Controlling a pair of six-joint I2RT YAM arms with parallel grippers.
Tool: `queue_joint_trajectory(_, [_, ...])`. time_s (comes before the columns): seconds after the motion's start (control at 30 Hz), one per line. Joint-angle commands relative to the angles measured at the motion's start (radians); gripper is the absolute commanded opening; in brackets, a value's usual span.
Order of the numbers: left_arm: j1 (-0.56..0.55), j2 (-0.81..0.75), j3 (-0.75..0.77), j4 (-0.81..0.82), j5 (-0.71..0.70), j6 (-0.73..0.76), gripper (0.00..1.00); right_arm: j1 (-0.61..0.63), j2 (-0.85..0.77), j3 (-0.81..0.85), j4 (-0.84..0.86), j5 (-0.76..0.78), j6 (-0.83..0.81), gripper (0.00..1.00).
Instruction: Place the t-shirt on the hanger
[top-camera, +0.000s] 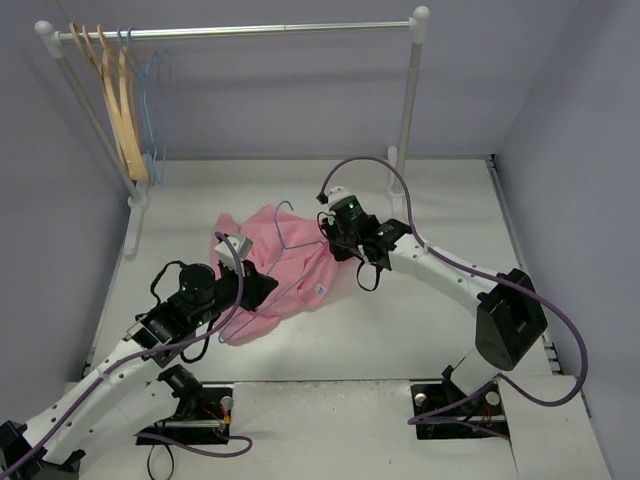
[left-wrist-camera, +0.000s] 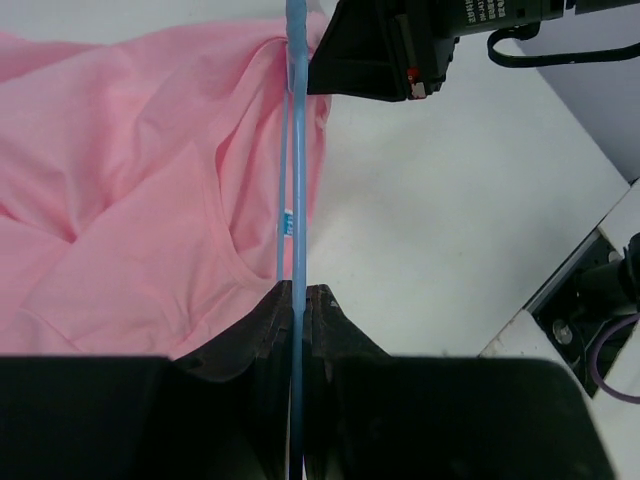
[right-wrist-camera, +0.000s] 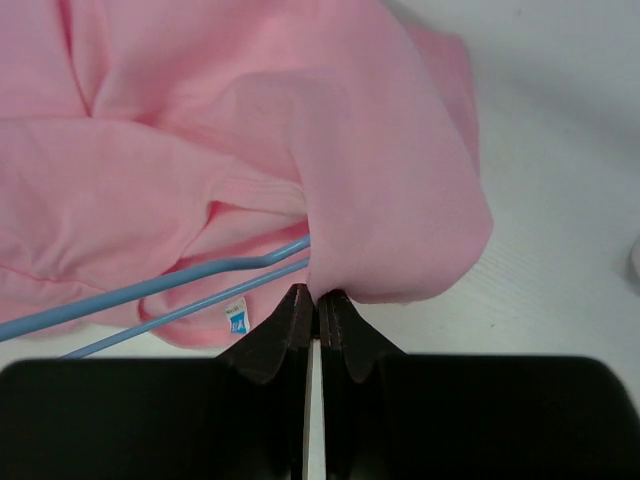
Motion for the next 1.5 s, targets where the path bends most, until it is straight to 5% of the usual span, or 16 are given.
queue_joint_trajectory(0.0, [-0.005, 0.030, 0.048, 0.255, 0.030, 0.026, 0.00, -0.004, -0.069, 0.121, -0.044, -0.020, -0.033, 0.02])
queue_joint_trajectory(0.23, [-0.007, 0.129, 0.119, 0.419, 0.056, 0.050, 0.00, -0.004, -0.058, 0.415, -0.154, -0.055, -0.102, 0.02])
queue_joint_trajectory(0.37, [-0.007, 0.168, 0.166, 0.436, 0.134, 0.052, 0.00, -0.011, -0.021, 0.604, -0.231, 0.058, -0.197, 0.02])
queue_joint_trajectory(0.63, [-0.008, 0.079, 0.072, 0.482, 0.091, 0.012, 0.00, -0.033, -0.043, 0.462, -0.181, -0.018, -0.218, 0.07])
queue_joint_trajectory(0.93, [-0.007, 0.215, -0.054, 0.830, 0.145, -0.118, 0.00, 0.027, -0.052, 0.423, -0.128, -0.124, -0.222, 0.14])
queue_joint_trajectory(0.97, [-0.007, 0.237, -0.060, 0.845, 0.145, -0.127, 0.00, 0.027, -0.063, 0.417, -0.125, -0.120, -0.222, 0.16])
queue_joint_trajectory(1.03, [-0.008, 0.251, -0.079, 0.897, 0.140, -0.138, 0.00, 0.029, -0.075, 0.391, -0.118, -0.091, -0.214, 0.47])
queue_joint_trajectory(1.1, [-0.008, 0.261, -0.096, 0.936, 0.121, -0.154, 0.00, 0.027, -0.098, 0.356, -0.115, -0.048, -0.211, 0.56])
queue_joint_trajectory(1.33, [-0.008, 0.238, -0.154, 1.022, 0.042, -0.189, 0.00, 0.022, -0.199, 0.218, -0.072, 0.090, -0.179, 0.49])
queue_joint_trajectory(1.47, [-0.008, 0.237, -0.186, 1.059, 0.022, -0.210, 0.00, 0.007, -0.239, 0.135, -0.012, 0.152, -0.133, 0.26])
